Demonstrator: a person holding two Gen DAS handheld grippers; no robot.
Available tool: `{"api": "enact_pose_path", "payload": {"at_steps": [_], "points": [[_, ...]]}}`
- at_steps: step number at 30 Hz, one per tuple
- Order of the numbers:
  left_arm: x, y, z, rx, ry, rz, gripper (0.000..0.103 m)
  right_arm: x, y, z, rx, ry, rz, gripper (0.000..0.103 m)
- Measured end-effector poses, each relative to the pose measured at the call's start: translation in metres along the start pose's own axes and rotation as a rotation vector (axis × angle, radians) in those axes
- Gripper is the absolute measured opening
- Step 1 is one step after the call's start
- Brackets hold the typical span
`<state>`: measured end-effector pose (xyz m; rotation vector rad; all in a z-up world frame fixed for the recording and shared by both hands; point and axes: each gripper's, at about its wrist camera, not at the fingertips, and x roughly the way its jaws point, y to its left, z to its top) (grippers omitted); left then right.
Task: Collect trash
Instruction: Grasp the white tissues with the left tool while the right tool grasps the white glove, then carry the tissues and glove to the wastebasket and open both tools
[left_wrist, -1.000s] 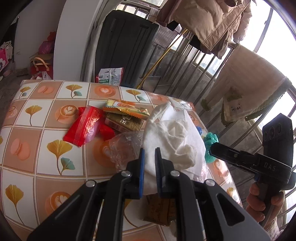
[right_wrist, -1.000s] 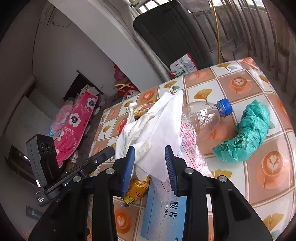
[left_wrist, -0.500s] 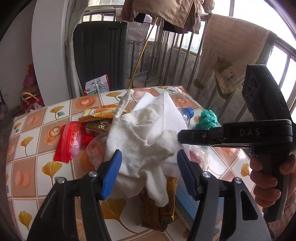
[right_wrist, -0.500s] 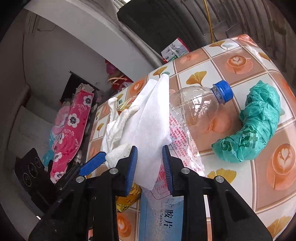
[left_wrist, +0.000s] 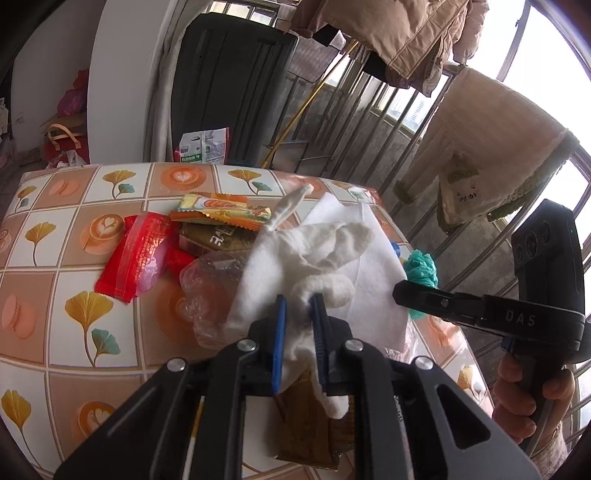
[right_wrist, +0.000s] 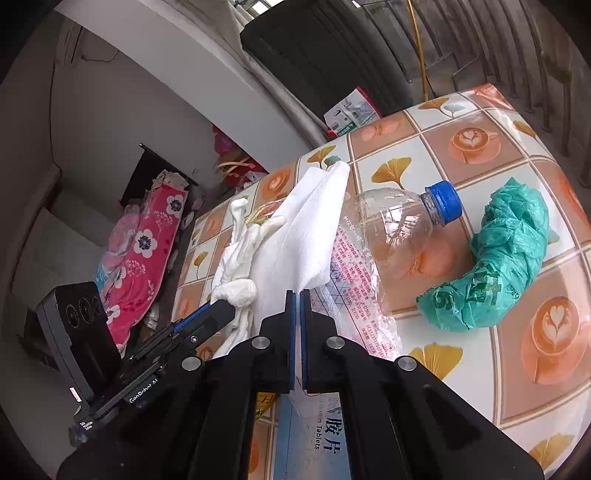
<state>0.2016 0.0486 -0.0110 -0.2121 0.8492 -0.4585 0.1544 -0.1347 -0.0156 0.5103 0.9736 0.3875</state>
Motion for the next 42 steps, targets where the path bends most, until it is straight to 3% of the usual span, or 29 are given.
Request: {"api": "enact_pose_path", "payload": {"at_steps": [6, 18, 27, 32, 36, 42], "points": [[-0.006, 0.007, 0.001, -0.029, -0.020, -0.014, 0.005, -0.007, 0.002, -0.003, -0.013, -0.020, 0.021, 0.001], [-0.081, 0.013, 0.039, -0.058, -0.210, 0.004, 0.004, -0.039, 0.045, 0.031, -0.098, -0.125, 0.272, 0.000], [-0.129, -0.013, 0.055, -0.016, -0.303, -0.022, 0.004, -0.098, 0.056, 0.045, -0.133, -0.265, 0.362, 0.000], [-0.140, -0.045, 0.062, 0.017, -0.310, -0.088, 0.004, -0.142, 0.038, 0.035, -0.116, -0.362, 0.352, 0.000], [-0.124, -0.086, 0.064, 0.056, -0.258, -0.187, 0.004, -0.181, 0.015, 0.020, -0.091, -0.449, 0.307, 0.000], [-0.068, -0.175, 0.060, 0.145, -0.114, -0.352, 0.004, -0.242, -0.039, -0.019, 0.009, -0.591, 0.138, 0.000]]}}
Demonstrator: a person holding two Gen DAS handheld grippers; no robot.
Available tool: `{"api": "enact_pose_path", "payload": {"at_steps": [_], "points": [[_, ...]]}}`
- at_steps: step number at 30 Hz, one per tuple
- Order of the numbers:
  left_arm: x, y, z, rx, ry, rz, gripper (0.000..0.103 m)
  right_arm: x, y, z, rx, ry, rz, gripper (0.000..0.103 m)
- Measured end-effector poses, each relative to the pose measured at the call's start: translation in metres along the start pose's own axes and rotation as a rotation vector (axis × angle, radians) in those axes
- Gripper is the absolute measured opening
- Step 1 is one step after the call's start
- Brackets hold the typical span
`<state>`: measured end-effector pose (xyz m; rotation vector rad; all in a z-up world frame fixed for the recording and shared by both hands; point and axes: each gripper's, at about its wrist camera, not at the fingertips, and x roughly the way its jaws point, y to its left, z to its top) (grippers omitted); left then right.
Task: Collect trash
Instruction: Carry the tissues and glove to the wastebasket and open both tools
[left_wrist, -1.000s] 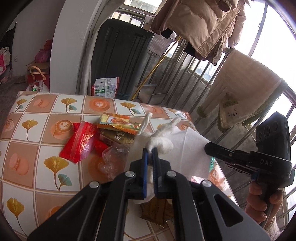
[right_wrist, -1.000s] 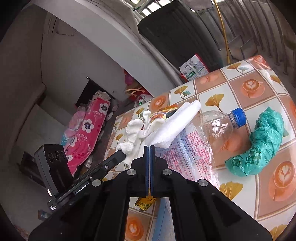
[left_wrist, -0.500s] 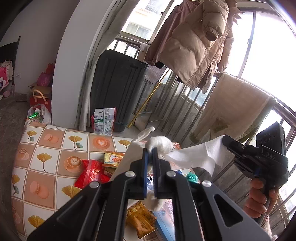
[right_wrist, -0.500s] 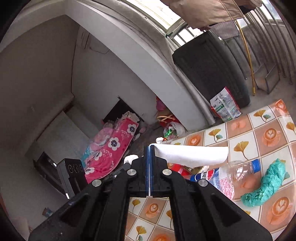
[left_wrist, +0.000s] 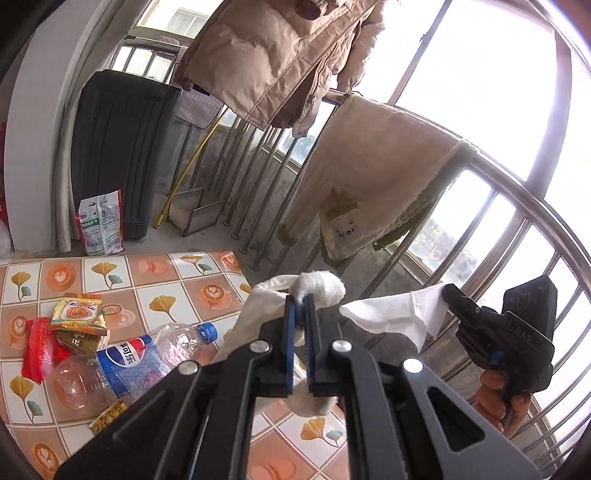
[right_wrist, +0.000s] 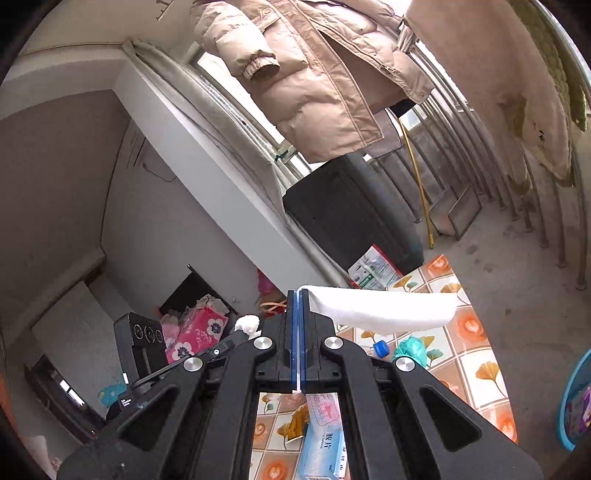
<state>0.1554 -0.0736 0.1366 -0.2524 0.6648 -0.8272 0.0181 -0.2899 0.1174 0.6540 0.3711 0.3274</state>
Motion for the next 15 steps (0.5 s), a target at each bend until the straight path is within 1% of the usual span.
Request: {"api": "enact_pose_path", "payload": {"at_steps": [2, 4, 6, 7, 8, 9, 10, 12, 14, 15], "points": [[0.033, -0.024, -0.003, 0.020, 0.059, -0.058, 0.004, -0.024, -0.020, -0.003, 0.035, -0.050, -0.074, 0.000], [0.065, -0.047, -0.007, 0.039, 0.123, -0.113, 0.004, -0.048, -0.042, -0.009, 0.072, -0.102, -0.179, 0.000], [0.114, -0.084, -0.017, 0.068, 0.220, -0.181, 0.004, -0.067, -0.064, -0.017, 0.122, -0.148, -0.269, 0.000], [0.123, -0.092, -0.020, 0.074, 0.239, -0.192, 0.004, -0.076, -0.075, -0.021, 0.149, -0.171, -0.318, 0.000], [0.152, -0.112, -0.028, 0.092, 0.293, -0.215, 0.004, -0.086, -0.089, -0.026, 0.181, -0.199, -0.368, 0.000], [0.171, -0.126, -0.036, 0.111, 0.328, -0.227, 0.004, -0.097, -0.101, -0.030, 0.209, -0.220, -0.408, 0.000], [0.180, -0.133, -0.040, 0.120, 0.342, -0.227, 0.004, -0.106, -0.115, -0.033, 0.239, -0.235, -0.448, 0.000], [0.229, -0.157, -0.060, 0.160, 0.421, -0.230, 0.004, -0.121, -0.145, -0.042, 0.312, -0.254, -0.523, 0.000], [0.259, -0.173, -0.078, 0.186, 0.478, -0.233, 0.004, -0.131, -0.174, -0.050, 0.371, -0.267, -0.575, 0.000], [0.282, -0.182, -0.092, 0.207, 0.523, -0.223, 0.004, -0.135, -0.187, -0.055, 0.396, -0.269, -0.612, 0.000]]}}
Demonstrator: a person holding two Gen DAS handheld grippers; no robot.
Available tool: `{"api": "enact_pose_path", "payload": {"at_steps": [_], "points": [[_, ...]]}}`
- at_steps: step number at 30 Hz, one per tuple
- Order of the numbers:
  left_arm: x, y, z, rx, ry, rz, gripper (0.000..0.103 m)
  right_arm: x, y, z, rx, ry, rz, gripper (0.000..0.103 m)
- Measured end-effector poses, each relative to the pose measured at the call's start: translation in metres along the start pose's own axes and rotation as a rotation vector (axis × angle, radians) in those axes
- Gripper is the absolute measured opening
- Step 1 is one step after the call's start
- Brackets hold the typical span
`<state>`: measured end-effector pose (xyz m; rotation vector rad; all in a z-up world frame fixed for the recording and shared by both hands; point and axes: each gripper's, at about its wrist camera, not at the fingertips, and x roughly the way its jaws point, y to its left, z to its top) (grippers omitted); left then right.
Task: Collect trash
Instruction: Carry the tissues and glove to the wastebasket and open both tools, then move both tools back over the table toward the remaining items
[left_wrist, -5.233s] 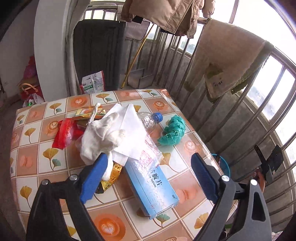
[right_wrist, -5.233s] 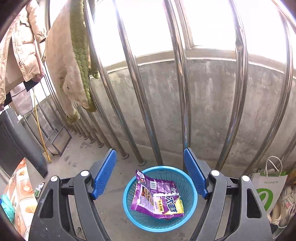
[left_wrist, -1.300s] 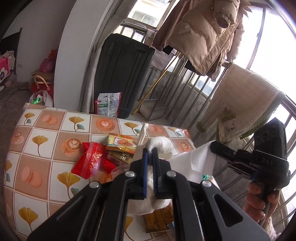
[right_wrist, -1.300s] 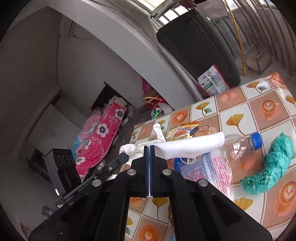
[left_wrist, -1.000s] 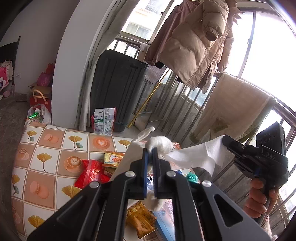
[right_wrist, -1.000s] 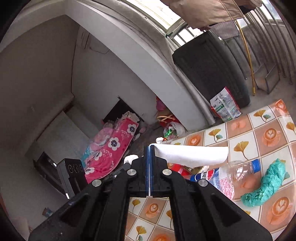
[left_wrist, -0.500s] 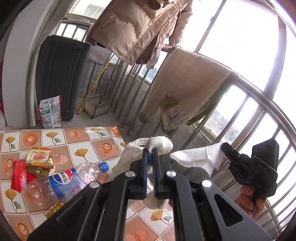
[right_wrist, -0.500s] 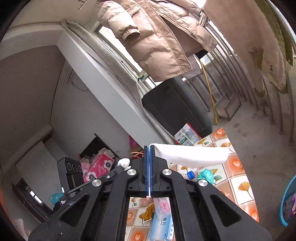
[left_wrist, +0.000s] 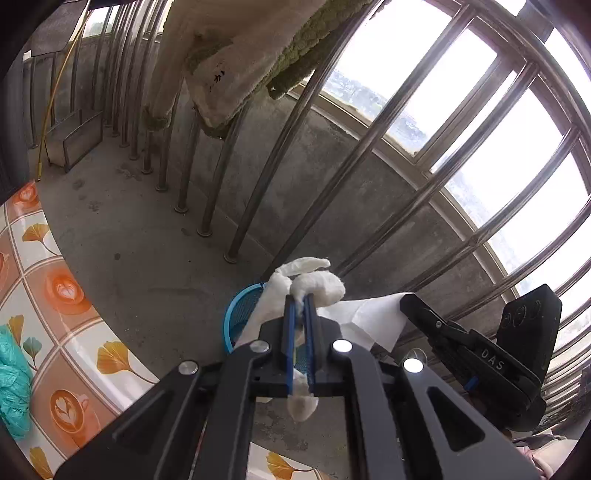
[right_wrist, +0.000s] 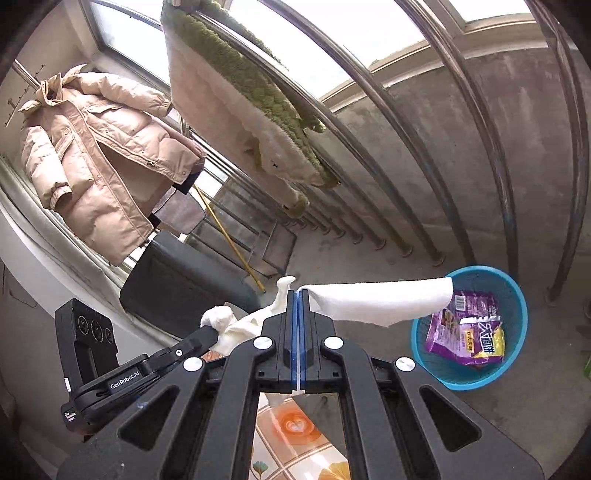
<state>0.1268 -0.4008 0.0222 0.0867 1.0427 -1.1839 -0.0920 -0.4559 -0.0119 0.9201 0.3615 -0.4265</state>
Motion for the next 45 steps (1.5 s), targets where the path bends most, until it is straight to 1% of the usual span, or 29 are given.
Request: {"api": "enact_pose_path", "payload": {"at_steps": [2, 3, 6, 7, 8, 10, 12, 14, 15, 16, 17, 18, 19, 21, 22, 26, 27, 31, 32, 34, 35, 36, 39, 40, 43, 44, 45], "points": [[0.040, -0.003, 0.000, 0.007, 0.062, 0.004, 0.004, 0.013, -0.027, 0.002, 0.039, 0.005, -0.073, 0.000], [0.059, -0.003, 0.000, 0.007, 0.098, 0.005, 0.004, 0.019, -0.040, 0.002, 0.064, 0.013, -0.096, 0.000], [0.105, -0.001, 0.002, -0.010, 0.175, 0.009, 0.004, 0.043, -0.072, 0.001, 0.104, 0.048, -0.169, 0.000], [0.111, -0.001, 0.002, -0.013, 0.183, 0.010, 0.004, 0.049, -0.084, 0.000, 0.113, 0.062, -0.192, 0.000], [0.129, -0.001, 0.002, -0.015, 0.210, 0.009, 0.004, 0.056, -0.095, -0.001, 0.127, 0.075, -0.208, 0.000], [0.151, -0.003, 0.005, -0.007, 0.237, 0.014, 0.005, 0.067, -0.114, -0.001, 0.158, 0.092, -0.243, 0.000], [0.167, -0.002, 0.007, -0.010, 0.257, 0.016, 0.005, 0.080, -0.134, 0.000, 0.192, 0.121, -0.252, 0.002], [0.189, -0.002, 0.005, -0.006, 0.293, 0.022, 0.010, 0.094, -0.152, 0.000, 0.214, 0.144, -0.257, 0.005], [0.197, 0.000, 0.002, -0.003, 0.311, 0.031, 0.021, 0.103, -0.161, -0.002, 0.213, 0.177, -0.260, 0.015], [0.204, 0.001, 0.001, -0.005, 0.324, 0.038, 0.035, 0.111, -0.169, -0.003, 0.216, 0.211, -0.283, 0.033], [0.211, 0.004, 0.000, -0.013, 0.337, 0.052, 0.039, 0.118, -0.176, -0.005, 0.221, 0.233, -0.311, 0.040], [0.213, 0.006, 0.000, -0.019, 0.335, 0.058, 0.043, 0.123, -0.181, -0.008, 0.214, 0.255, -0.344, 0.046], [0.212, 0.012, 0.003, -0.037, 0.317, 0.068, 0.045, 0.129, -0.186, -0.010, 0.195, 0.279, -0.368, 0.047], [0.208, 0.015, 0.008, -0.057, 0.296, 0.052, 0.048, 0.134, -0.193, -0.015, 0.174, 0.311, -0.397, 0.047], [0.204, 0.015, 0.010, -0.061, 0.283, 0.043, 0.049, 0.135, -0.195, -0.017, 0.174, 0.315, -0.405, 0.047], [0.185, 0.009, 0.021, -0.043, 0.233, 0.044, 0.050, 0.129, -0.200, -0.020, 0.183, 0.294, -0.413, 0.047], [0.175, 0.005, 0.026, -0.038, 0.209, 0.048, 0.053, 0.129, -0.201, -0.021, 0.180, 0.293, -0.418, 0.047], [0.130, -0.003, 0.037, -0.018, 0.133, 0.082, 0.061, 0.129, -0.195, -0.024, 0.161, 0.284, -0.424, 0.047], [0.116, -0.004, 0.039, -0.007, 0.117, 0.092, 0.063, 0.132, -0.194, -0.025, 0.152, 0.286, -0.423, 0.046], [0.082, -0.009, 0.042, 0.026, 0.088, 0.125, 0.068, 0.143, -0.192, -0.029, 0.128, 0.308, -0.428, 0.041], [0.068, -0.009, 0.042, 0.038, 0.076, 0.134, 0.070, 0.150, -0.191, -0.032, 0.111, 0.324, -0.437, 0.041], [0.041, -0.010, 0.038, 0.057, 0.056, 0.160, 0.073, 0.161, -0.189, -0.036, 0.082, 0.343, -0.450, 0.041], [-0.016, -0.003, 0.028, 0.095, 0.027, 0.202, 0.075, 0.206, -0.189, -0.052, -0.055, 0.431, -0.520, 0.041], [-0.028, -0.001, 0.025, 0.100, 0.024, 0.206, 0.077, 0.222, -0.191, -0.058, -0.097, 0.465, -0.546, 0.040], [-0.097, 0.021, 0.004, 0.104, -0.004, 0.259, 0.080, 0.270, -0.211, -0.079, -0.164, 0.586, -0.634, 0.039], [-0.107, 0.025, 0.001, 0.100, -0.009, 0.269, 0.080, 0.282, -0.218, -0.085, -0.182, 0.622, -0.665, 0.039], [-0.137, 0.040, -0.009, 0.087, -0.026, 0.302, 0.081, 0.295, -0.227, -0.093, -0.200, 0.668, -0.700, 0.039]]}}
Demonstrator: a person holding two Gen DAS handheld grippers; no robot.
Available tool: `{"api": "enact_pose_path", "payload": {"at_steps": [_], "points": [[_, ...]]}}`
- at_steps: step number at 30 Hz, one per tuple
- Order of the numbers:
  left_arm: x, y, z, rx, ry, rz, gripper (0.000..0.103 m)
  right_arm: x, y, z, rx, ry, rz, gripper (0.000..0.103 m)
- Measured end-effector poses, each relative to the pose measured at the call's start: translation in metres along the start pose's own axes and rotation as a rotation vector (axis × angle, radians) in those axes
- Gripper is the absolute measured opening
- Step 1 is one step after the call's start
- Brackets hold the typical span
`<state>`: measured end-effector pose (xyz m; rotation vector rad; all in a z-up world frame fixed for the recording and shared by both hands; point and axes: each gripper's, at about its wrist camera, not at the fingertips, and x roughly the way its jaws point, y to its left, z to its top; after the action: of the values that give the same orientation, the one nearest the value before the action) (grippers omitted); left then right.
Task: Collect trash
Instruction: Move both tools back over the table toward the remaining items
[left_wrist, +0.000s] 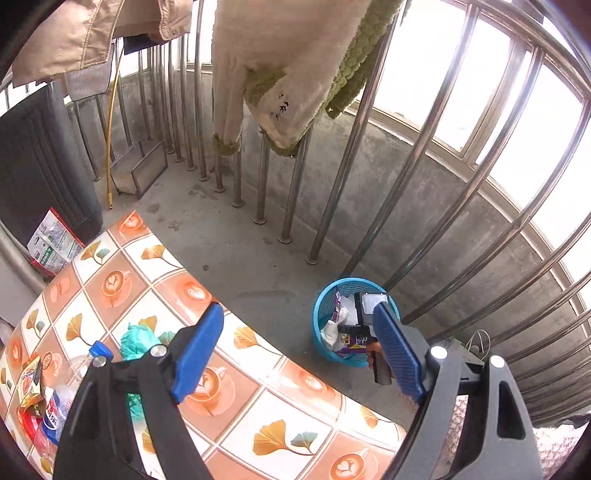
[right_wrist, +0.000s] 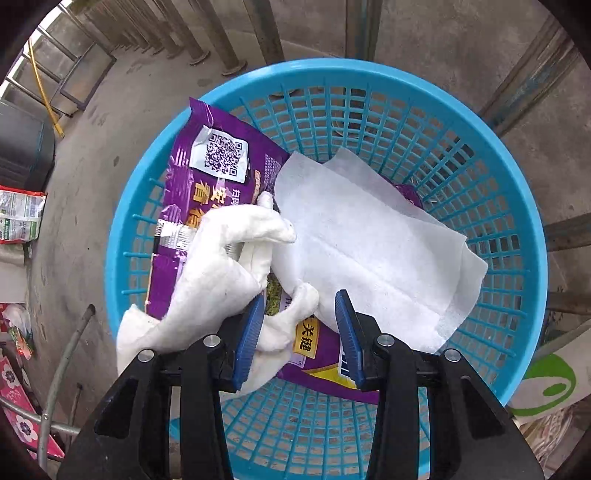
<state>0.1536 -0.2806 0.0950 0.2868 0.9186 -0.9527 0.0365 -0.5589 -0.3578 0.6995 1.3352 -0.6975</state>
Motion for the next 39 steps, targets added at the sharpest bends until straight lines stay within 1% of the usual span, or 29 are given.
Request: {"api": "enact_pose_path", "payload": {"at_steps": [1, 4, 5, 9, 13, 14, 15, 16, 18, 19, 20, 21, 23, 25, 28, 30, 31, 32, 34, 35, 37, 38, 39], "points": [[-0.009, 0.008, -0.004, -0.009, -0.005, 0.015, 0.081, 0.014, 0.002, 0.002, -0.020, 0.036, -0.033, 0.038], [-0.061, 0.060, -0.038, -0.081, -0.049, 0.107, 0.084, 0.047, 0.000, 0.009, -0.036, 0.134, -0.122, 0.035], [-0.071, 0.070, -0.047, -0.095, -0.057, 0.126, 0.085, 0.055, -0.003, 0.011, -0.025, 0.165, -0.129, 0.034], [-0.108, 0.113, -0.089, -0.182, -0.070, 0.246, 0.085, 0.078, -0.014, 0.017, 0.041, 0.267, -0.113, 0.034], [-0.120, 0.120, -0.118, -0.205, -0.065, 0.318, 0.086, 0.097, -0.012, 0.016, -0.020, 0.377, -0.272, 0.036], [-0.120, 0.119, -0.123, -0.202, -0.060, 0.340, 0.086, 0.098, -0.012, 0.015, -0.032, 0.385, -0.294, 0.037], [-0.120, 0.116, -0.127, -0.199, -0.060, 0.358, 0.086, 0.095, -0.012, 0.015, -0.039, 0.371, -0.294, 0.037], [-0.122, 0.117, -0.130, -0.197, -0.061, 0.364, 0.086, 0.088, -0.012, 0.015, -0.037, 0.337, -0.279, 0.039], [-0.122, 0.110, -0.130, -0.192, -0.077, 0.376, 0.087, 0.067, -0.012, 0.016, -0.032, 0.250, -0.260, 0.050], [-0.123, 0.110, -0.132, -0.192, -0.081, 0.377, 0.088, 0.054, -0.014, 0.015, -0.027, 0.201, -0.247, 0.052], [-0.124, 0.106, -0.130, -0.190, -0.092, 0.379, 0.088, 0.042, -0.017, 0.011, -0.016, 0.160, -0.230, 0.058], [-0.126, 0.105, -0.130, -0.187, -0.099, 0.380, 0.088, 0.030, -0.022, 0.007, 0.000, 0.124, -0.212, 0.061], [-0.128, 0.106, -0.131, -0.183, -0.114, 0.375, 0.088, 0.004, -0.032, -0.003, 0.054, 0.054, -0.187, 0.061], [-0.130, 0.105, -0.130, -0.184, -0.128, 0.367, 0.089, -0.028, -0.041, -0.013, 0.119, -0.036, -0.149, 0.062], [-0.133, 0.109, -0.134, -0.214, -0.156, 0.331, 0.089, -0.075, -0.053, -0.030, 0.212, -0.162, -0.118, 0.062], [-0.137, 0.111, -0.139, -0.257, -0.186, 0.294, 0.089, -0.109, -0.055, -0.041, 0.245, -0.253, -0.083, 0.062], [-0.138, 0.112, -0.140, -0.265, -0.192, 0.289, 0.089, -0.129, -0.050, -0.043, 0.250, -0.306, -0.067, 0.062], [-0.143, 0.115, -0.146, -0.299, -0.212, 0.280, 0.089, -0.147, -0.046, -0.048, 0.249, -0.350, -0.052, 0.062], [-0.153, 0.123, -0.155, -0.345, -0.248, 0.271, 0.089, -0.197, -0.019, -0.044, 0.222, -0.473, -0.009, 0.062], [-0.157, 0.126, -0.158, -0.361, -0.260, 0.269, 0.089, -0.222, -0.007, -0.050, 0.201, -0.533, 0.006, 0.065], [-0.176, 0.137, -0.173, -0.434, -0.308, 0.245, 0.089, -0.272, 0.007, -0.060, 0.153, -0.662, 0.036, 0.076], [-0.180, 0.141, -0.177, -0.453, -0.317, 0.237, 0.092, -0.294, 0.015, -0.067, 0.133, -0.716, 0.049, 0.082], [-0.187, 0.147, -0.188, -0.495, -0.325, 0.227, 0.095, -0.317, 0.024, -0.075, 0.099, -0.778, 0.072, 0.087]]}}
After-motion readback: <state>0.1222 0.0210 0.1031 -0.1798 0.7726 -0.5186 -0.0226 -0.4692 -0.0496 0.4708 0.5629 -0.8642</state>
